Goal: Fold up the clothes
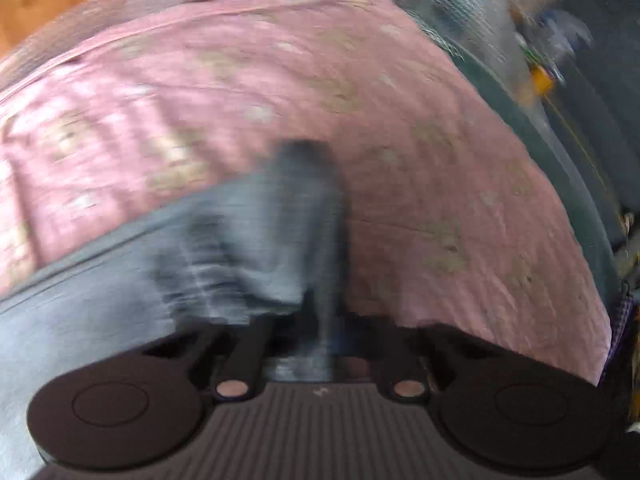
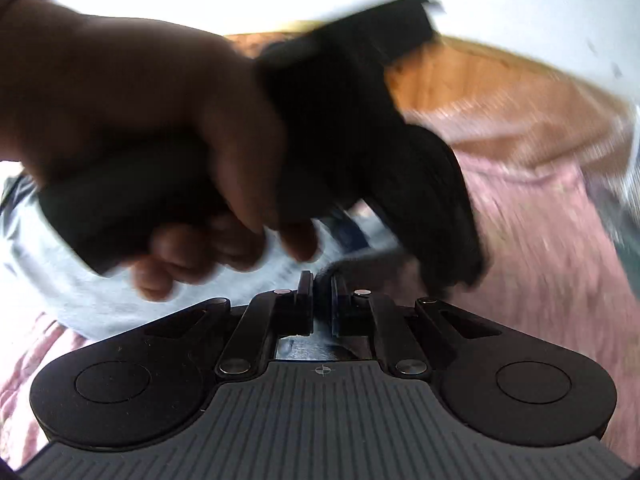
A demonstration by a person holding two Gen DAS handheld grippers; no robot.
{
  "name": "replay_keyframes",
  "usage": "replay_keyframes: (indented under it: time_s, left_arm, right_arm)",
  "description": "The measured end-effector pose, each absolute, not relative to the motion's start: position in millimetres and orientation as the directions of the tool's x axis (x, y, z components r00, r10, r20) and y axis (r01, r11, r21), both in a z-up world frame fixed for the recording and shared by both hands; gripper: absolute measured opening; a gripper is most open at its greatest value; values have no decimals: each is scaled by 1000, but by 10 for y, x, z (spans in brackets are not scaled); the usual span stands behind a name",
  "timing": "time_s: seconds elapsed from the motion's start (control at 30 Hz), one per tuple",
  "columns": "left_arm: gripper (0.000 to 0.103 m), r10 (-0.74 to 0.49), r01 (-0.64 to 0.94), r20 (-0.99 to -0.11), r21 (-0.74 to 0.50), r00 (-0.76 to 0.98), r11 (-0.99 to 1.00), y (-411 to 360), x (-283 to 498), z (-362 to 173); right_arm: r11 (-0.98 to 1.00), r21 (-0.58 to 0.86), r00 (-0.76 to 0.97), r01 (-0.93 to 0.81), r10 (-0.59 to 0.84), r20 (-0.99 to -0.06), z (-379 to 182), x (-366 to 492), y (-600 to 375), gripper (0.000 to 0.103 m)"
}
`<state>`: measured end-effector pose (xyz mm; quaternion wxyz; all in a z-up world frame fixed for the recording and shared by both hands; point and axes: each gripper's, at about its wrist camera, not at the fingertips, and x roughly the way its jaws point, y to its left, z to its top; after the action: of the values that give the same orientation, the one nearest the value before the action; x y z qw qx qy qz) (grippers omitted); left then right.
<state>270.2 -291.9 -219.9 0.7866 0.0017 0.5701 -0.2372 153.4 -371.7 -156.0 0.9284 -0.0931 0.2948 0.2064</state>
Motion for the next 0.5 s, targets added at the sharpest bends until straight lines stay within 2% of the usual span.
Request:
replay_keyframes:
  time_s: [0.07,0.13,0.17,0.27,0.3,0.33,0.37,0.47,0.5]
  left_arm:
    - [6,-409,271,-861,-334,302,903,-2489,2685,-2079]
    - [6,-445,162,-825,-415,348,895,-1953,2578,-2001]
    - [6,-454,126,-817,-440,356,889,-1740,2517,-2036]
    - [8,-462,33,-809,-484,365,874,-1273,2384,-2231]
    - [11,-465,10,-809,-495,360,869,-1168,2358,-2325]
    - [15,-470,-13,-809,-506,355,862,-1064,2332,-2418]
    - [17,-464,-28,-812,-505,354,863,-1003,2307,-2491]
    - [28,-444,-93,-810,-512,383,854,-866,2169,-2573]
    - [39,-447,-112,-803,-525,395,844,-828,2111,-2574]
  right_arm:
    - [897,-26,750,-441,352,-560,-1554,1490,-3699,23]
    - [893,63,761,-446,415,-499,-1467,1420,-3801,49]
    - [883,116,750,-455,450,-485,-1449,1422,-3832,51]
    - [832,276,673,-481,552,-492,-1494,1550,-3833,48]
    - [821,306,643,-482,569,-513,-1543,1635,-3791,44]
    - [814,314,610,-489,576,-544,-1615,1705,-3715,35]
    - [806,310,572,-504,581,-579,-1707,1752,-3620,32]
    - [786,268,471,-557,564,-678,-1942,1799,-3333,28]
    - [778,237,451,-582,551,-703,-1985,1777,-3261,28]
